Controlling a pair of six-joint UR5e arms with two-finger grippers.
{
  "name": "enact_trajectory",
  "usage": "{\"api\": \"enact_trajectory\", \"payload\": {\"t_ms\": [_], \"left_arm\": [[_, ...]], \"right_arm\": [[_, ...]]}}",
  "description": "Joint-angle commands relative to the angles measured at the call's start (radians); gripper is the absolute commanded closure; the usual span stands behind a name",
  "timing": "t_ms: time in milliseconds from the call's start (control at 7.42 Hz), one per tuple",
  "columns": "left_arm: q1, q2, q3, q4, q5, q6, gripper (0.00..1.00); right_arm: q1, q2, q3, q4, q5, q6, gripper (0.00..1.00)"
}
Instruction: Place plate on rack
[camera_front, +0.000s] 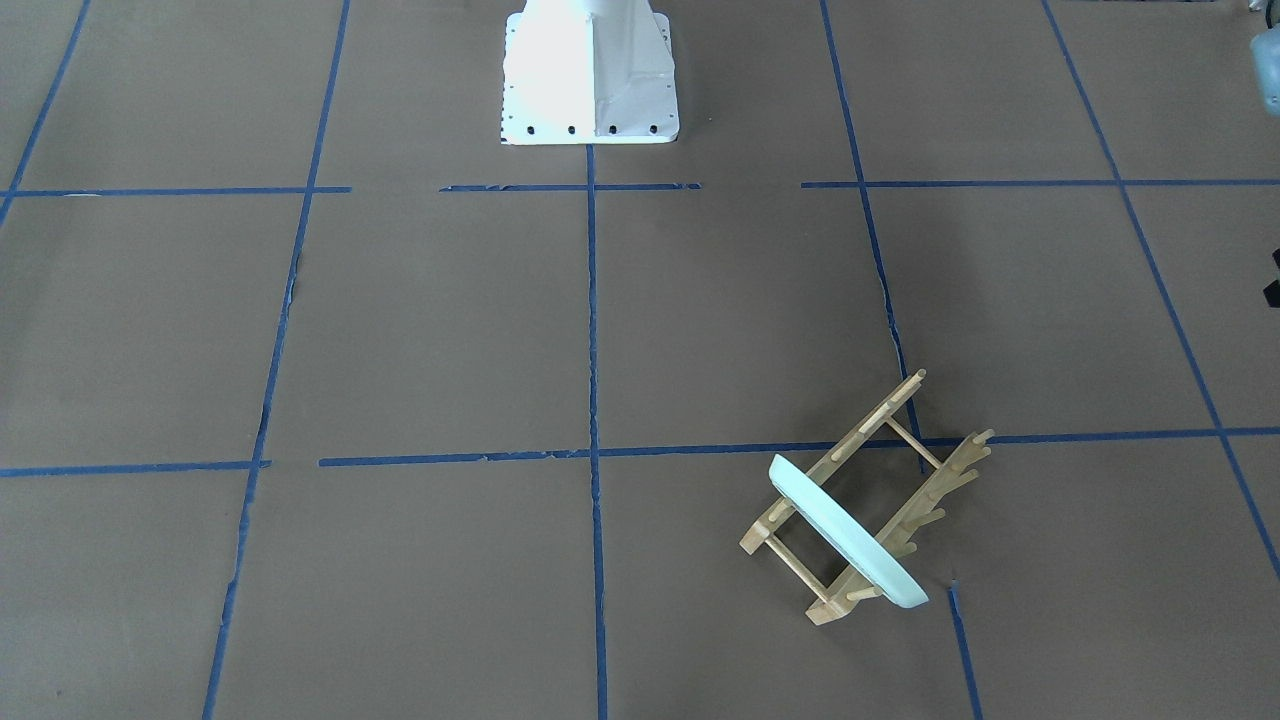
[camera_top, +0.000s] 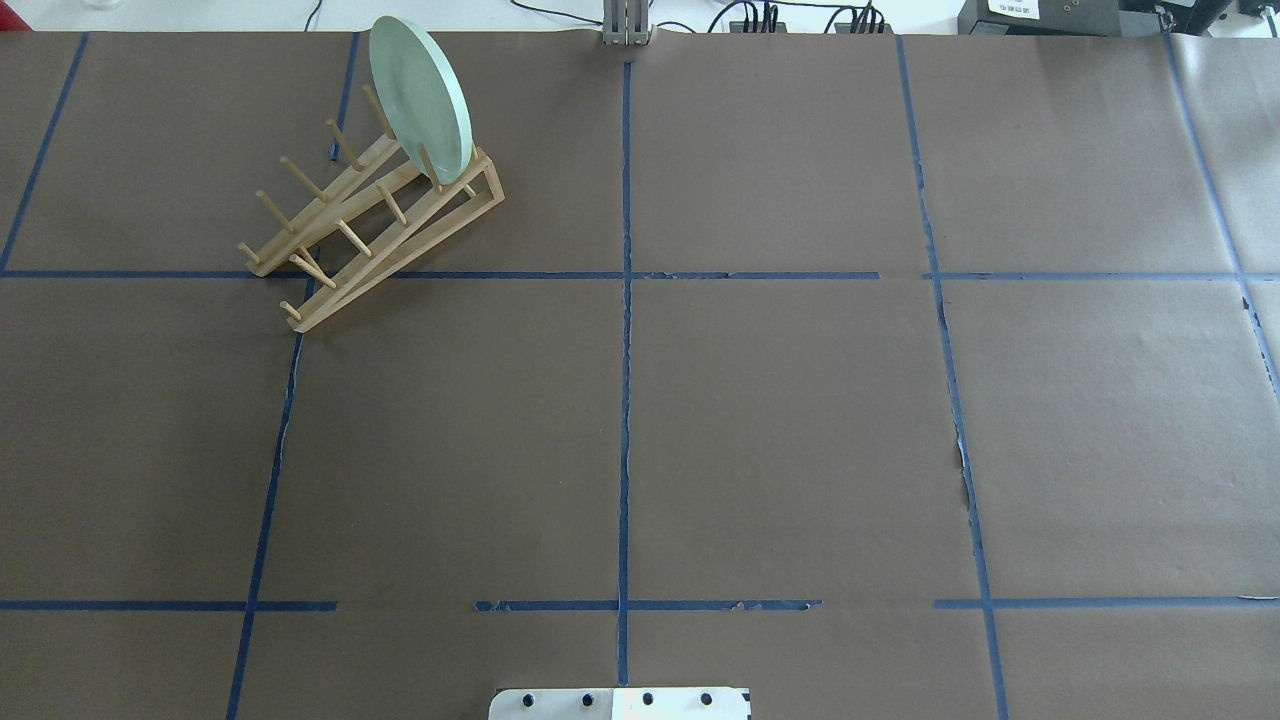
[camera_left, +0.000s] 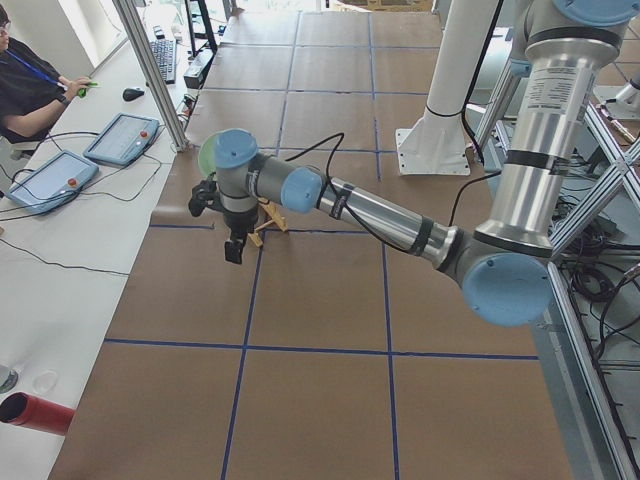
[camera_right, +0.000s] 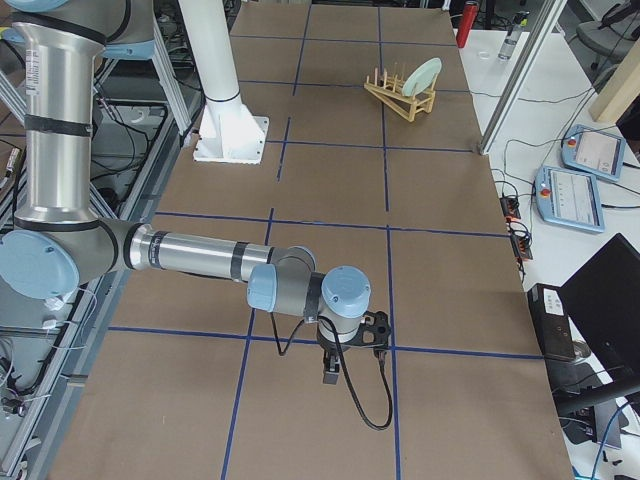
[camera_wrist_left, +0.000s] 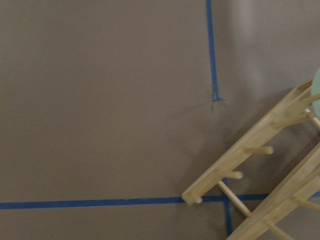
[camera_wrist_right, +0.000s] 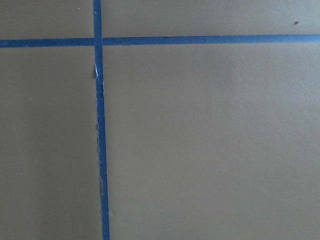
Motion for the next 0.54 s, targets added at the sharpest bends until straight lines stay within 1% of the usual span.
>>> {"api": "enact_trajectory", "payload": {"t_ms": [0,135,270,404], "left_arm": [[-0.035,0.112,0.054,-0.030,-0.003,0.117,0.00],[-0.035,0.143,0.044,-0.042,-0.001,0.160,0.00],[-0.073,0.156,0.039,-0.024,-0.001,0.244,0.00],[-0.125,0.143,0.051,-0.001,-0.001,0.253,0.00]], "right_arm": [[0.000,0.000,0.000,0.000,0.000,0.000,0.00],[0.000,0.000,0.000,0.000,0.000,0.000,0.00],[-0.001,0.000,0.000,0.000,0.000,0.000,0.00],[-0.001,0.000,0.000,0.000,0.000,0.000,0.00]]}}
